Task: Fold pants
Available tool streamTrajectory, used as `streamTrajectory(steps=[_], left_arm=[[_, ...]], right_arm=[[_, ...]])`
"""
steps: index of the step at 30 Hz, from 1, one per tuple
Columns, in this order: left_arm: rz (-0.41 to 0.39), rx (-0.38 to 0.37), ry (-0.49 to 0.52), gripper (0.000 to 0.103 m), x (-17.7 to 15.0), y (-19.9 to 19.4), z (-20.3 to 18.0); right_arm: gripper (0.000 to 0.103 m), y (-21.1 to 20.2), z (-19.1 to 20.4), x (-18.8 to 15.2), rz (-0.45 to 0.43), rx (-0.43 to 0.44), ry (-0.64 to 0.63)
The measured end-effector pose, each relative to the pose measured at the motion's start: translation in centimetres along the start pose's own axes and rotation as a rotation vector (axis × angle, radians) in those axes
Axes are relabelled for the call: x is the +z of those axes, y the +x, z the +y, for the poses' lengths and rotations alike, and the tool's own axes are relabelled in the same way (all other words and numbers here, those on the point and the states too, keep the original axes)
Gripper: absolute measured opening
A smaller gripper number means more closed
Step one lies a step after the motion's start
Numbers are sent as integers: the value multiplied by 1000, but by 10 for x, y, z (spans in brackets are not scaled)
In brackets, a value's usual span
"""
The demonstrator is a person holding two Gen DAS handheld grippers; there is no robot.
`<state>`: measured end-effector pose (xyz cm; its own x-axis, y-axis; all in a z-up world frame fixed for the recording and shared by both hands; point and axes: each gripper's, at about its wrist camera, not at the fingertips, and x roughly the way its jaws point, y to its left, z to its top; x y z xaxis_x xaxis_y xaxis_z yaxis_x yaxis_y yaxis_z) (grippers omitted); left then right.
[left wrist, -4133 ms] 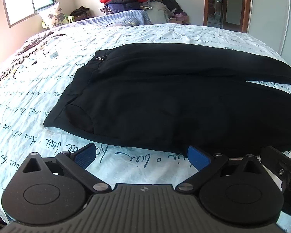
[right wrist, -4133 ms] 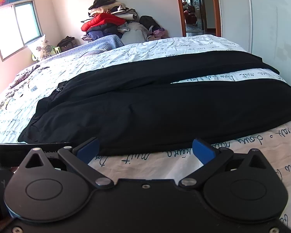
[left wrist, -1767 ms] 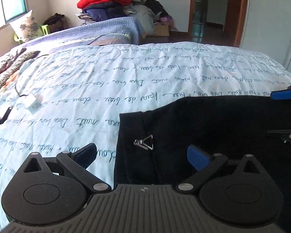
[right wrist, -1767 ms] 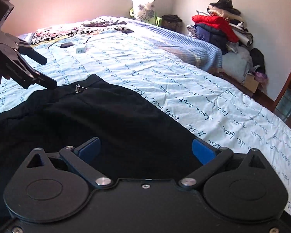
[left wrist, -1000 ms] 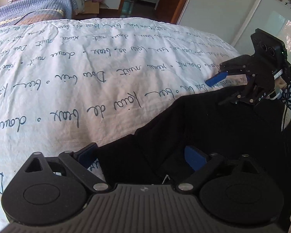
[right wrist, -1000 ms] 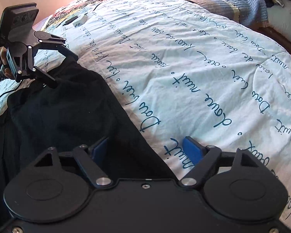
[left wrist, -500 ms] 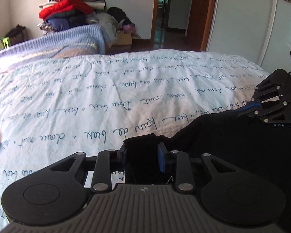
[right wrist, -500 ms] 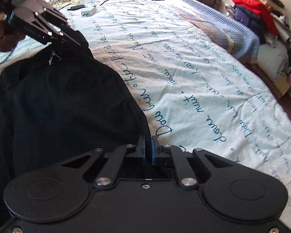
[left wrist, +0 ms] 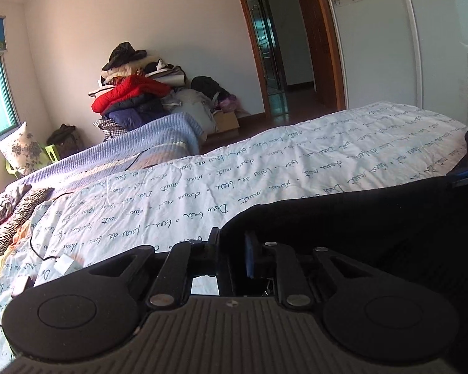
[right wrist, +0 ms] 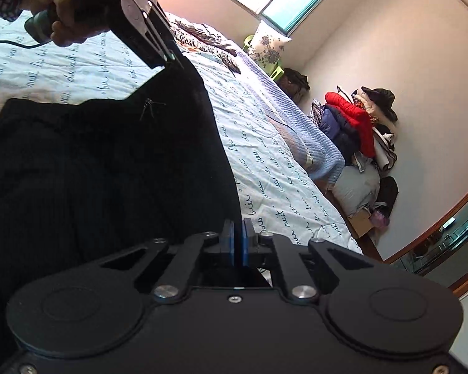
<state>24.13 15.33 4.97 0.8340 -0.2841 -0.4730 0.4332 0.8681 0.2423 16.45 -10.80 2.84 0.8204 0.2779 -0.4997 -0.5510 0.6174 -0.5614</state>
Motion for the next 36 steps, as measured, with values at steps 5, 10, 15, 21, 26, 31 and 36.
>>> streamTrajectory(steps=[5, 10, 15, 21, 26, 31, 36], left_arm=[[5, -17, -48, 13, -31, -53, -14], [40, -29, -108, 9, -72, -91, -30], [131, -29, -203, 9, -114, -110, -31], [209, -23, -217, 9, -138, -113, -31], [231, -1, -234, 9, -144, -121, -25], [223, 16, -267, 9, -134, -132, -19], [181, 52, -243, 36, -107, -135, -30]], right_arm=[[4, -37, 31, -13, -17, 53, 29], [4, -58, 73, -24, -5, 121, 2], [4, -63, 97, -32, 7, 172, -14], [5, -54, 114, -38, 56, 209, -74], [5, -64, 120, -38, 42, 211, -93], [5, -72, 134, -39, 40, 245, -101], [12, -77, 132, -30, 42, 245, -97]])
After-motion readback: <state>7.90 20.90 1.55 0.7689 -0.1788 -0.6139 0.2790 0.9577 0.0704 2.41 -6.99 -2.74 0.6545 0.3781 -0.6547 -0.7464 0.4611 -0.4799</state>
